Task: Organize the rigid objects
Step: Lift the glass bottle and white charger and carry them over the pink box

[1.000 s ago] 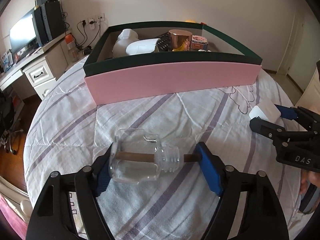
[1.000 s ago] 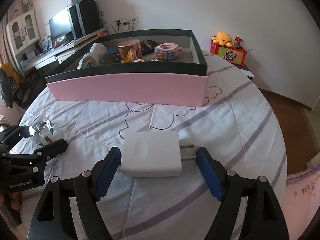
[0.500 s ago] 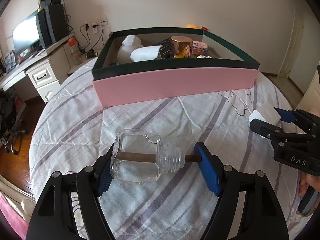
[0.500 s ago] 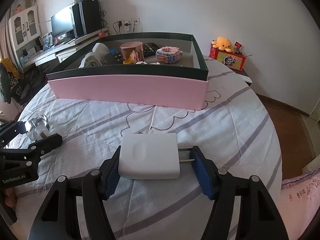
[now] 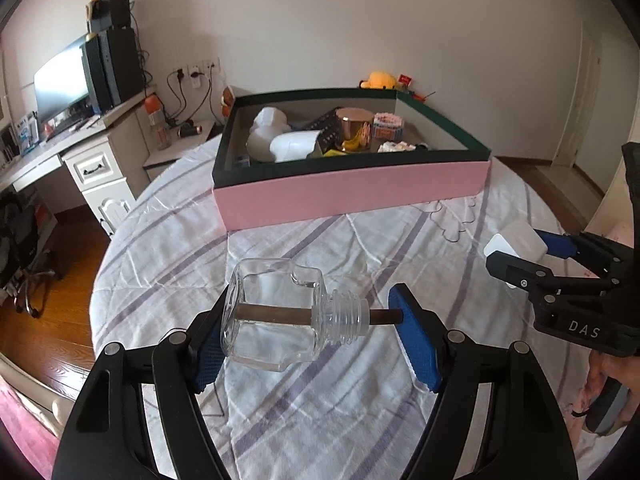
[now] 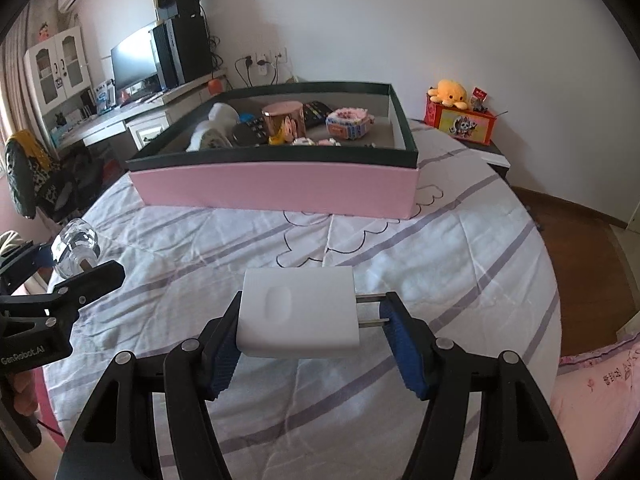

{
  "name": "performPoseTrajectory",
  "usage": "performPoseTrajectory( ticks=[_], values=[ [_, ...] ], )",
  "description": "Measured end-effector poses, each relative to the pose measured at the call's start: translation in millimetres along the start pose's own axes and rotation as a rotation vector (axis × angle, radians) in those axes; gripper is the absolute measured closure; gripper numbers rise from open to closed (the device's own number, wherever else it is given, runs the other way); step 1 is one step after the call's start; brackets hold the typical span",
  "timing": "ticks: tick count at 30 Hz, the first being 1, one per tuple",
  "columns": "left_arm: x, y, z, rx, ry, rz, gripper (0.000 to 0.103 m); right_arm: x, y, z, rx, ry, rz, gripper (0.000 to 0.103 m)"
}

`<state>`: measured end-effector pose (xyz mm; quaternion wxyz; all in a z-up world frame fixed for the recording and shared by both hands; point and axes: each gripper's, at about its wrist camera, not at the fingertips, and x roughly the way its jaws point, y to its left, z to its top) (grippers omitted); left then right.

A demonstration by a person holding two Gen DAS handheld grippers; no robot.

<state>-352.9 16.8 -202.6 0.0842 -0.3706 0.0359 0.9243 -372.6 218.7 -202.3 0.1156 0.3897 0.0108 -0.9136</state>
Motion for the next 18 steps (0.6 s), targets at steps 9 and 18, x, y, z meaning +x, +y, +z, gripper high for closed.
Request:
performPoseTrajectory(
  ticks=[9, 18],
  values=[
    [-37, -4, 4, -0.003, -0.066, 0.01, 0.027, -30, 15, 4, -0.02, -0.06, 0.013, 0.036],
    [-102, 2, 18, -0.059, -0.252, 0.05, 0.027, -88, 29, 14, -0.032, -0.244, 0.029, 0.036]
  ],
)
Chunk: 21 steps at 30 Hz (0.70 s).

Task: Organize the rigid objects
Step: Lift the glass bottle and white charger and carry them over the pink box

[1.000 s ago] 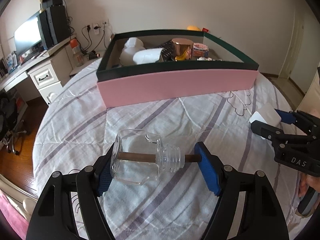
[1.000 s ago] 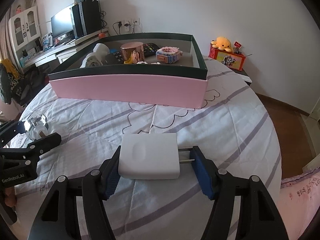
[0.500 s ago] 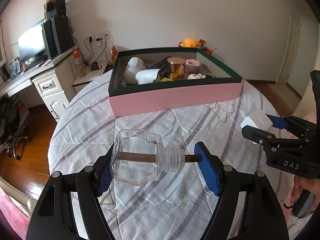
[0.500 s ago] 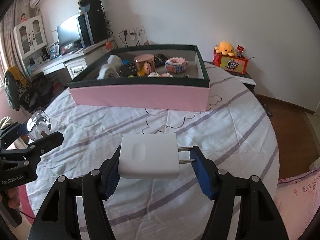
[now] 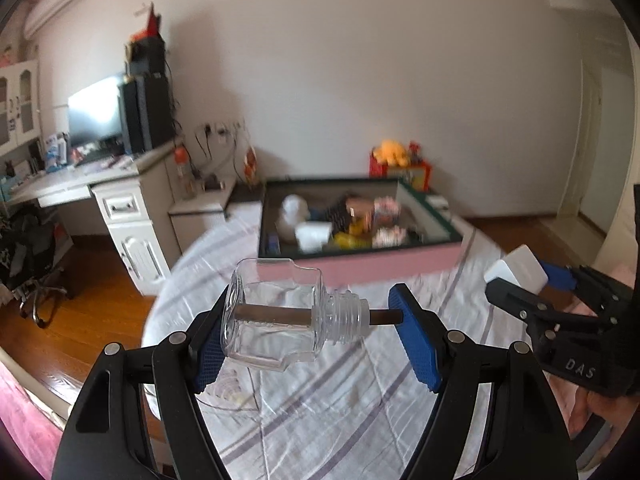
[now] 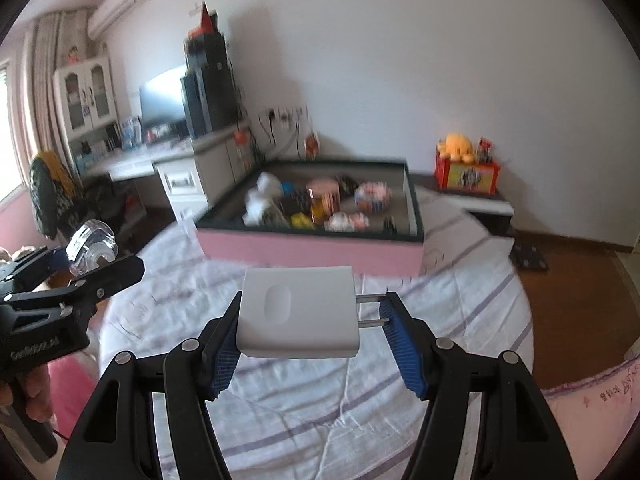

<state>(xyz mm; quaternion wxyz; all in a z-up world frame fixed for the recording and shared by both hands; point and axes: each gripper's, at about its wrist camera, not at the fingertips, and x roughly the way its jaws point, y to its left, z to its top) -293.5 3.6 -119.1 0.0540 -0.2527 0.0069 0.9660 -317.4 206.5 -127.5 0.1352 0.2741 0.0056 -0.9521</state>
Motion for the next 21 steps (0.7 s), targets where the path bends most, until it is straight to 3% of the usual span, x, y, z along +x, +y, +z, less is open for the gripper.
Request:
performPoseTrajectory(
  ticks=[4, 12, 21],
  values=[
    [-29, -3, 14, 0.028, -0.083, 0.059, 0.027, -24, 6, 15, -0.019, -0.075, -0.004, 0.036],
    [-77, -9, 31, 0.039, -0.22, 0.059, 0.027, -57, 22, 36, -0.054, -0.19, -0.002, 0.036],
    [-91, -10, 38, 0.063, -0.255, 0.083, 0.027, -72, 32, 45, -0.083, -0.236, 0.017, 0.036]
  ],
)
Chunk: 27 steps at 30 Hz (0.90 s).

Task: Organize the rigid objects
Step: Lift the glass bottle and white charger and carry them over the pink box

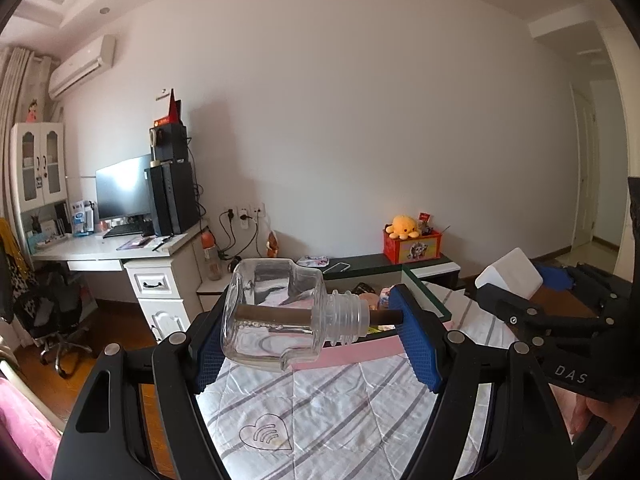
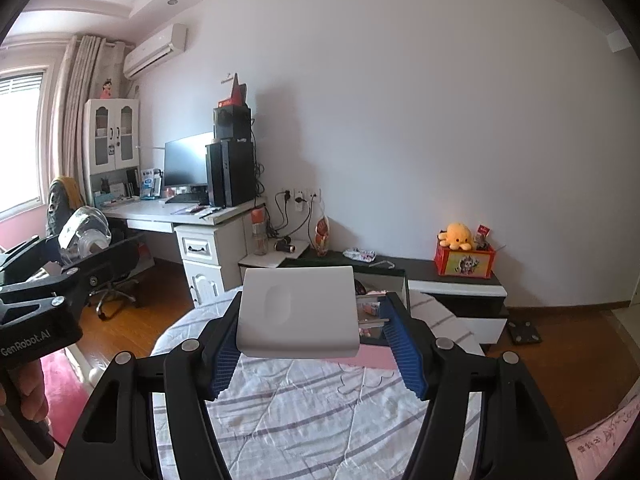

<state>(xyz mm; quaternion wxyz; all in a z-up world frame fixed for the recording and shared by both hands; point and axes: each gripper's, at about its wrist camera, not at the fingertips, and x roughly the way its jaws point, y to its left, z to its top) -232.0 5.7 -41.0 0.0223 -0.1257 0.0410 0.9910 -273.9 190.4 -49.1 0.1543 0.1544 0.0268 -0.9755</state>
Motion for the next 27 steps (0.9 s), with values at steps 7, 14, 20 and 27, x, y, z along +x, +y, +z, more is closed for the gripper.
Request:
performPoseTrajectory(
  ticks=[7, 14, 20, 27],
  values=[
    [18, -3, 1, 0.02, 0.024, 0.02, 0.027, 9, -2, 4, -0.006, -0.002, 0.014, 0.036],
    [52, -7, 3, 0.033, 0.067, 0.012, 0.027, 26, -9, 4, -0.006, 0.019, 0.024, 0.036],
    [99, -10, 4, 0.042, 0.133, -0.048, 0.027, 58, -20, 6, -0.012, 0.059, 0.021, 0.036],
    [169, -12, 8, 0.069, 0.209, -0.051, 0.027, 118, -38, 6, -0.018, 0.138, 0.017, 0.036]
  ],
)
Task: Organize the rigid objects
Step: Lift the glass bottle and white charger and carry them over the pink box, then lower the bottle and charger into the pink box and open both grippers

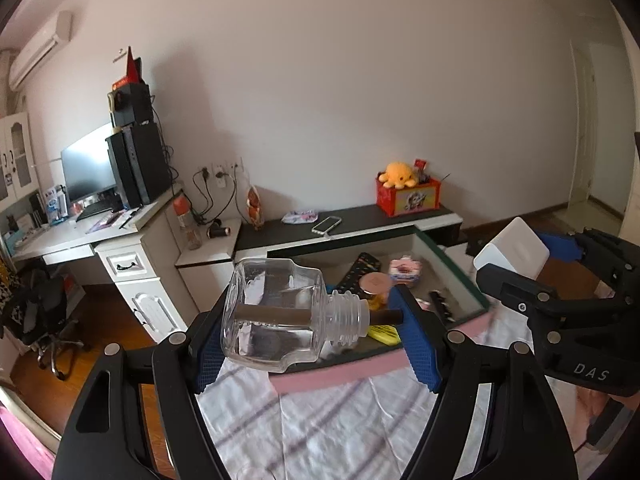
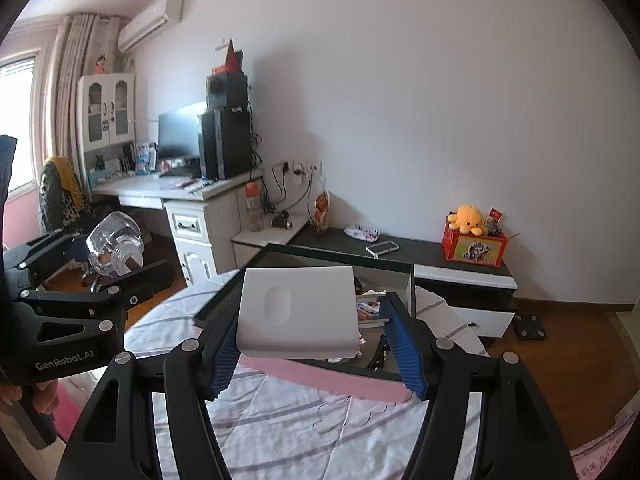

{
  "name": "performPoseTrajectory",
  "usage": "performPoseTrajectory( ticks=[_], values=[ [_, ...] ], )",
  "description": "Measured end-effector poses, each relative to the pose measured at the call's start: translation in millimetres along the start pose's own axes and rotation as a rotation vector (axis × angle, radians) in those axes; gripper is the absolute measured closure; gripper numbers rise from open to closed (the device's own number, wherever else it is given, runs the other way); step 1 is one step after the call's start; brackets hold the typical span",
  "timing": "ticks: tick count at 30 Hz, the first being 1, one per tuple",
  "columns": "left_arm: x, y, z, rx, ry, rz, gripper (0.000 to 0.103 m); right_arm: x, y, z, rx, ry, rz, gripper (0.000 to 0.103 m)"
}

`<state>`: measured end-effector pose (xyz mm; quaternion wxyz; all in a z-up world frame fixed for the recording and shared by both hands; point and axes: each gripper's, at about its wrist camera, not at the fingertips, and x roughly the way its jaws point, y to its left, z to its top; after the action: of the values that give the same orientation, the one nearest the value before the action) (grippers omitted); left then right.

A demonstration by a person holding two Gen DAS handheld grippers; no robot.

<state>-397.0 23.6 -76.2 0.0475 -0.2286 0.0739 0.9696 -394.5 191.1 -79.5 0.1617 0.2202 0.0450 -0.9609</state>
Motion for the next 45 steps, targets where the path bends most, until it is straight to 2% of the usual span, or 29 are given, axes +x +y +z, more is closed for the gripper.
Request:
performPoseTrajectory(
  ticks=[9, 14, 18, 25, 31, 34, 37, 42, 45],
  values=[
    [93, 9, 13, 0.024, 0.114, 0.0, 0.027, 81, -21, 15, -0.017, 0.106, -0.013, 0.036],
    [144, 15, 12, 0.022, 0.214, -0.025, 0.027, 120, -29, 20, -0.019, 0.182, 0.02, 0.036],
    [175, 17, 4, 0.027, 0.292, -0.007, 0.027, 149, -38, 17, -0.024, 0.252, -0.01, 0.036],
    [199, 10, -8, 0.039, 0.346, -0.051, 0.027, 168, -53, -2, -0.043, 0.346, -0.042, 0.036],
    [202, -19, -12, 0.122, 0.365, -0.101, 0.027, 173, -60, -13, -0.072, 0.404, -0.076, 0.036],
    [204, -33, -14, 0.162, 0.37, -0.125, 0.027, 172, -59, -19, -0.095, 0.429, -0.058, 0.036],
    [214, -41, -15, 0.168, 0.394, -0.116, 0.027, 178, -58, -21, -0.104, 0.444, -0.055, 0.036],
    [222, -49, -19, 0.21, 0.398, -0.047, 0.027, 195, -57, -25, -0.102, 0.484, -0.045, 0.036],
    [224, -49, -17, 0.208, 0.404, -0.032, 0.027, 199, -59, -25, -0.085, 0.493, -0.04, 0.036]
  ],
)
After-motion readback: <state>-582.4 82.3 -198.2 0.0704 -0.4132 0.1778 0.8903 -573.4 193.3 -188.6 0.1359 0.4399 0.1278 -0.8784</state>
